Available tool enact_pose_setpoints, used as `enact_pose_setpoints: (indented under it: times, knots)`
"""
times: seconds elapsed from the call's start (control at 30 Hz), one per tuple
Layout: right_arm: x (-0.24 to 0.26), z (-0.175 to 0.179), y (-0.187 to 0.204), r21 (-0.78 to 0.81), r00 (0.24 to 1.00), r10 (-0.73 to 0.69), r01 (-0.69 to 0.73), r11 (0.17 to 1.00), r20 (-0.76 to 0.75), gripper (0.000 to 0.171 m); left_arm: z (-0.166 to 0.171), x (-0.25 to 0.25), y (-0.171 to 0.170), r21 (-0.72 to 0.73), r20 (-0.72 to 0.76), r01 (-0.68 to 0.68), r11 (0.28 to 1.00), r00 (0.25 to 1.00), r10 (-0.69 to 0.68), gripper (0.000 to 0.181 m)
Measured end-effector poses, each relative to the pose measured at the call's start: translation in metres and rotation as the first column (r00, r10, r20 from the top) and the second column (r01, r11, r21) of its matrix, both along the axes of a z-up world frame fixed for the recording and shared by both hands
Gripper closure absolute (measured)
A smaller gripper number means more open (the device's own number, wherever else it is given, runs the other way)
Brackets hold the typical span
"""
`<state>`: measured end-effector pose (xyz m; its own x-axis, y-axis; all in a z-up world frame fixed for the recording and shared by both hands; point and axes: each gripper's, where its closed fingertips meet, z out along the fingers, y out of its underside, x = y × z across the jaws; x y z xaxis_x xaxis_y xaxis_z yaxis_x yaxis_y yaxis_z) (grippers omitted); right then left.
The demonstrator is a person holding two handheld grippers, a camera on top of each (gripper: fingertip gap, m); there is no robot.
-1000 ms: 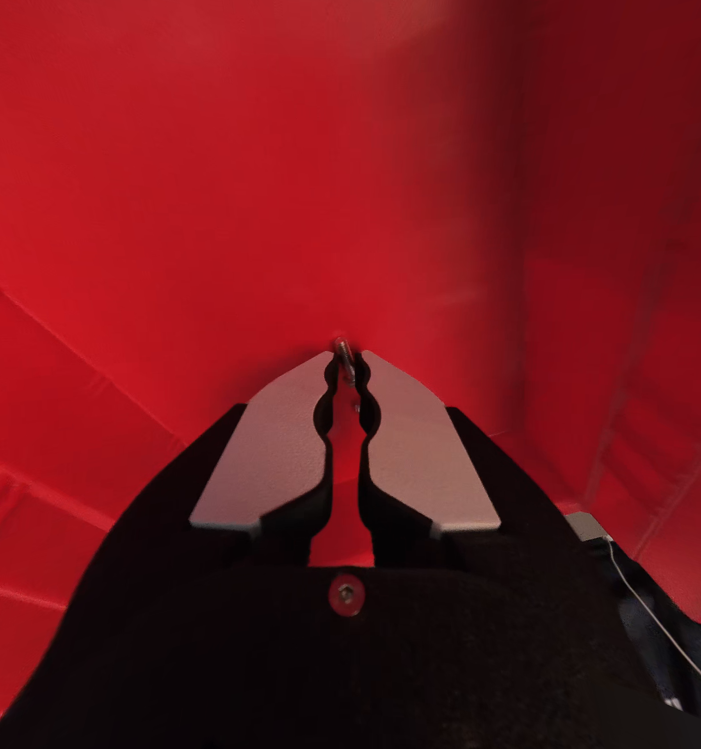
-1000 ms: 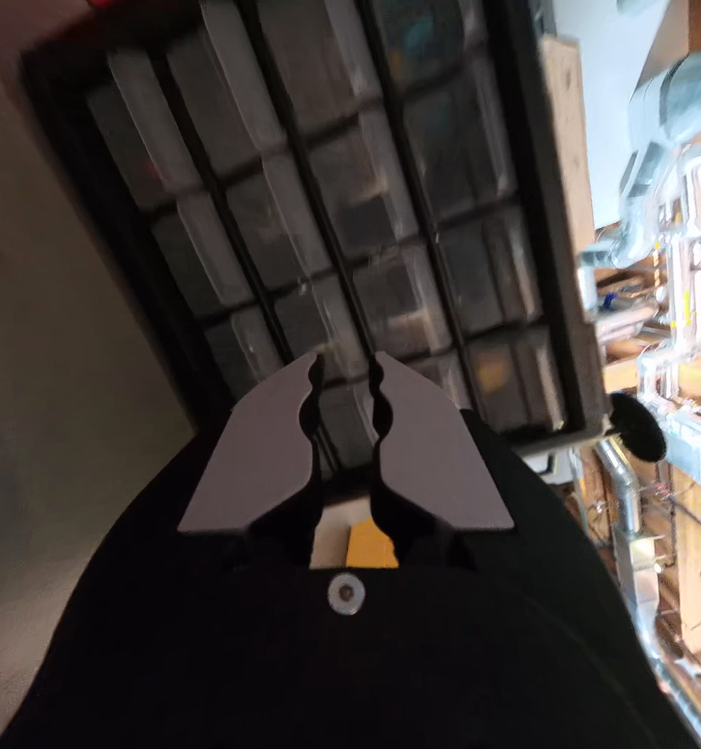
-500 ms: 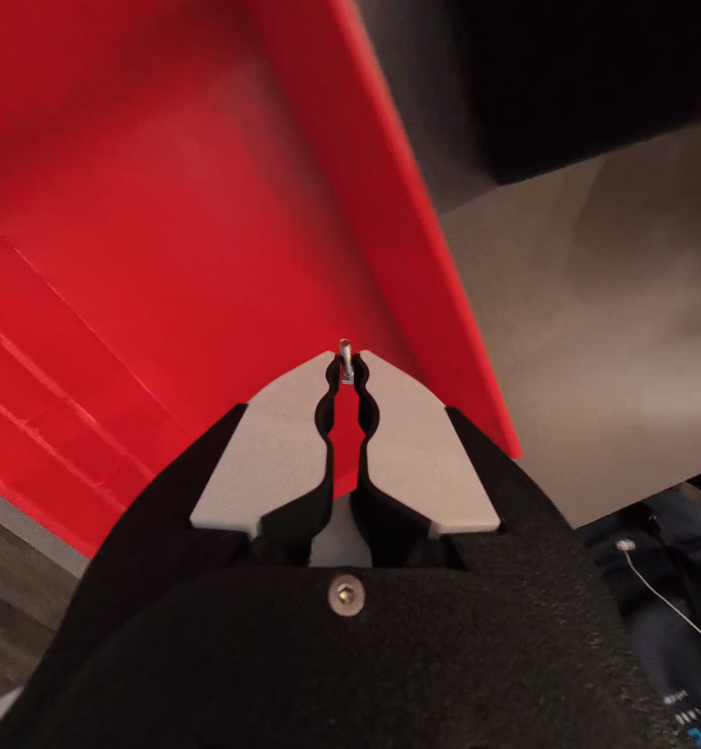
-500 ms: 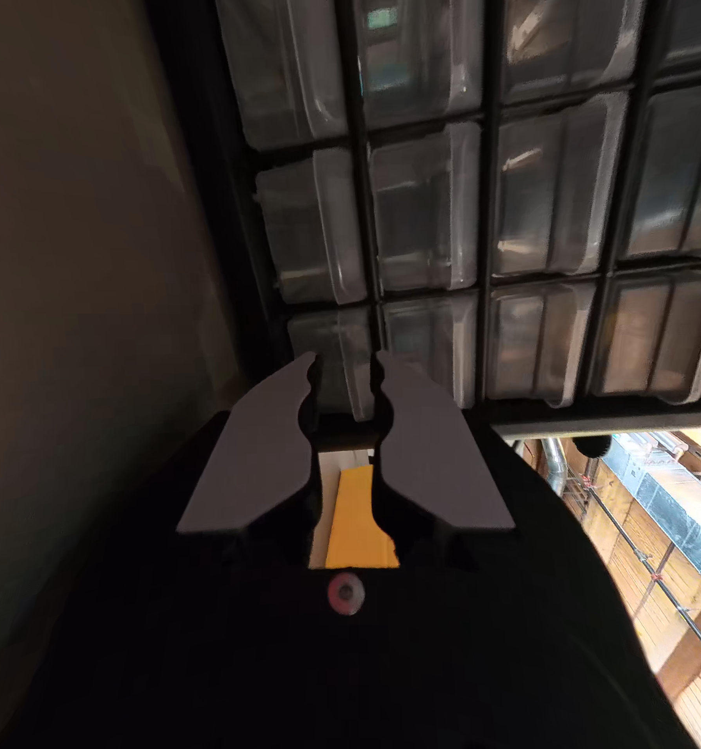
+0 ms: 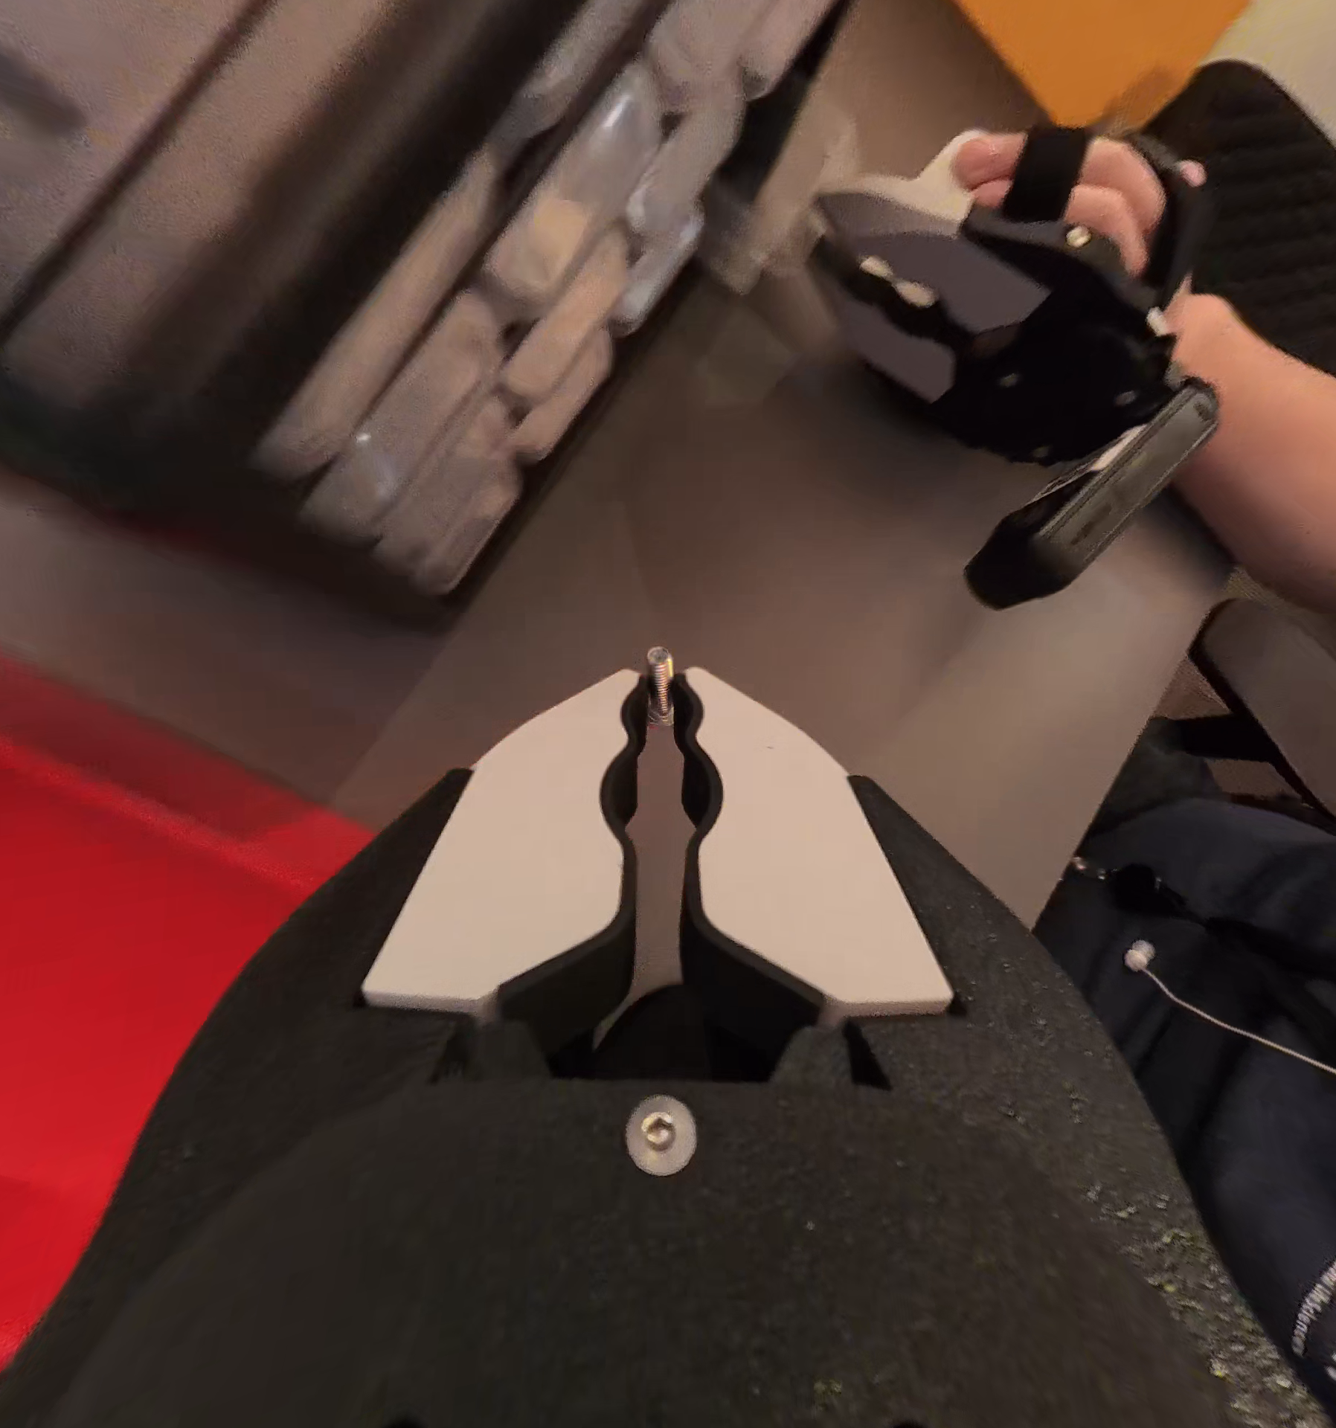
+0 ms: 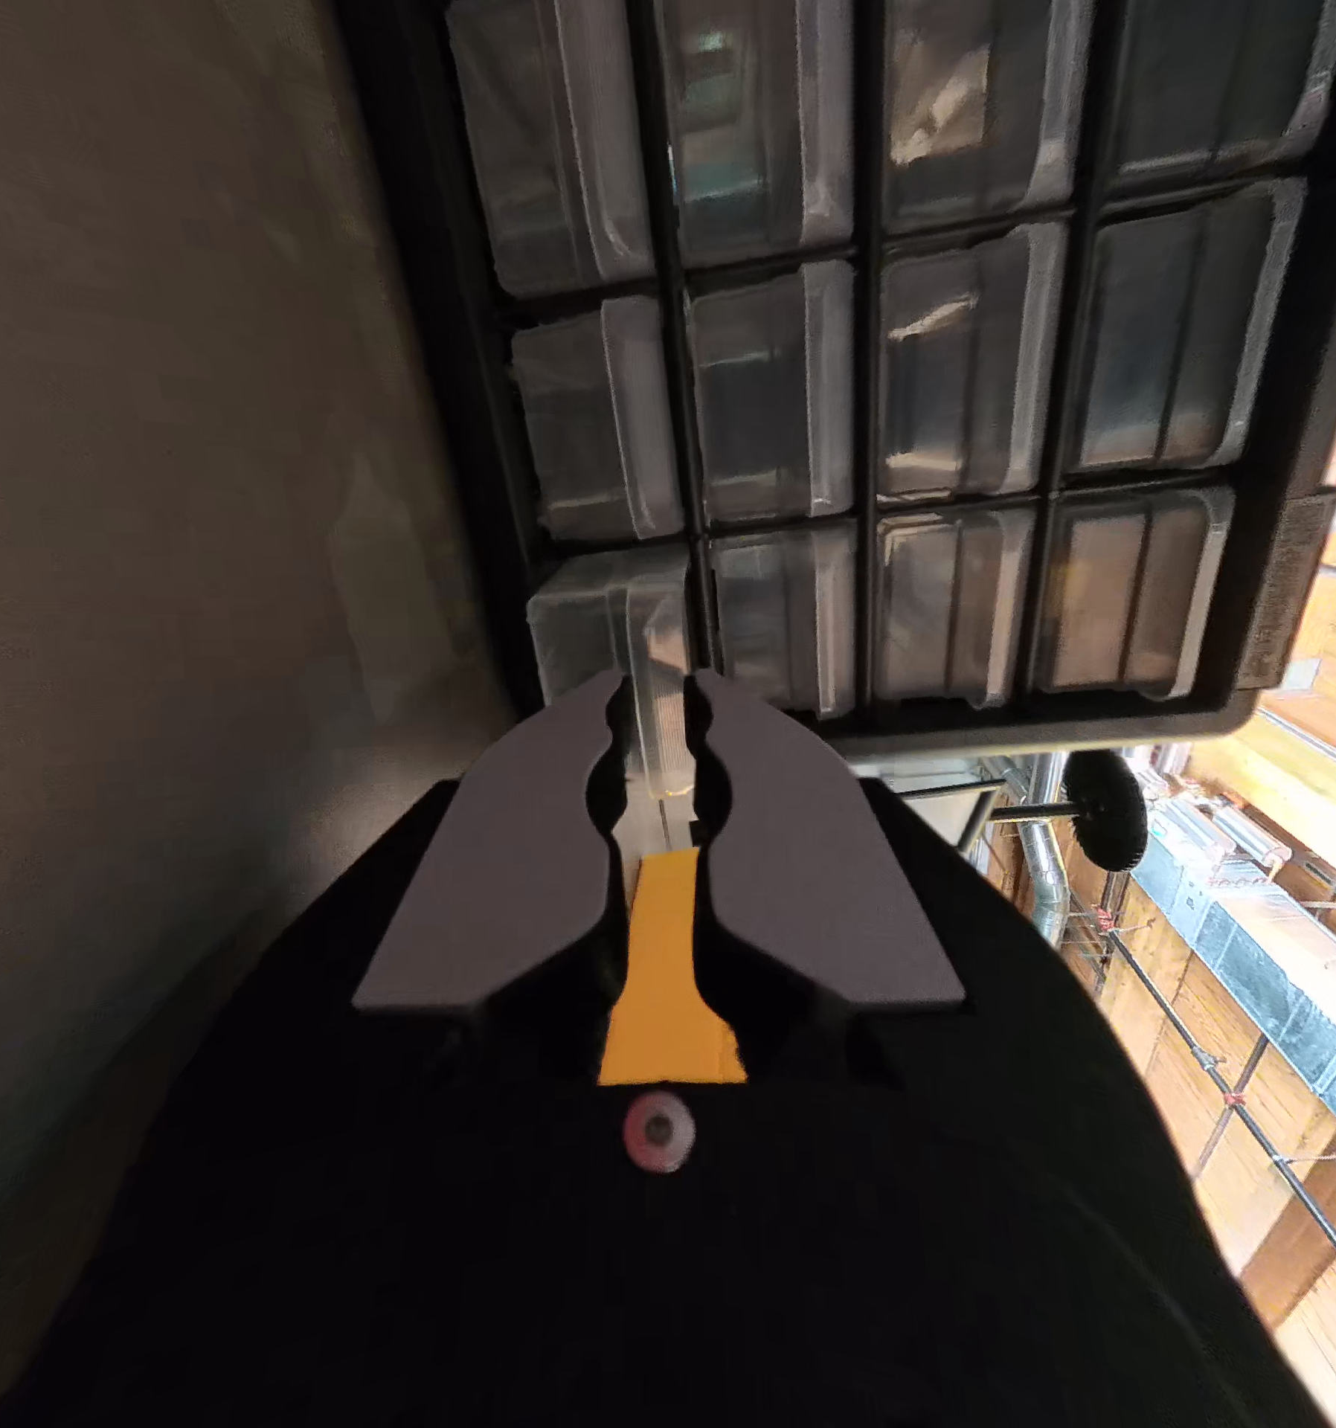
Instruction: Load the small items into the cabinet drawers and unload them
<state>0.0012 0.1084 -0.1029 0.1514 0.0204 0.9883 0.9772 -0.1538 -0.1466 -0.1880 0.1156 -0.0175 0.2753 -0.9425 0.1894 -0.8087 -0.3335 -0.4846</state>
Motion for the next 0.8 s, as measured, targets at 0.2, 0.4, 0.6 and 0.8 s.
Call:
enact_pose_setpoints:
  times: [0.2, 0.4, 0.6, 0.8]
  knots:
    - [-0.012, 0.001, -0.025, 0.003, 0.999, 0.038, -0.038, 0.999, 0.010, 0.158, -0.023, 0.084, -0.043, 0.005, 0.091, 0.144, 0.990, 0.985, -0.144, 0.175]
    - [-0.020, 0.000, -0.039, -0.001, 0.998, 0.059, -0.059, 0.998, 0.026, 0.158, -0.053, 0.127, -0.052, 0.165, 0.057, 0.183, 0.969, 0.979, -0.194, 0.175]
    - [-0.019, -0.001, -0.040, -0.021, 0.997, 0.071, -0.071, 0.997, -0.014, 0.158, -0.045, 0.167, -0.045, 0.296, -0.005, 0.185, 0.937, 0.981, -0.192, 0.175]
    - [-0.020, -0.005, -0.040, -0.046, 0.997, 0.072, -0.071, 0.996, 0.024, 0.158, -0.081, 0.191, -0.031, 0.308, -0.233, 0.207, 0.929, 0.963, -0.137, 0.176]
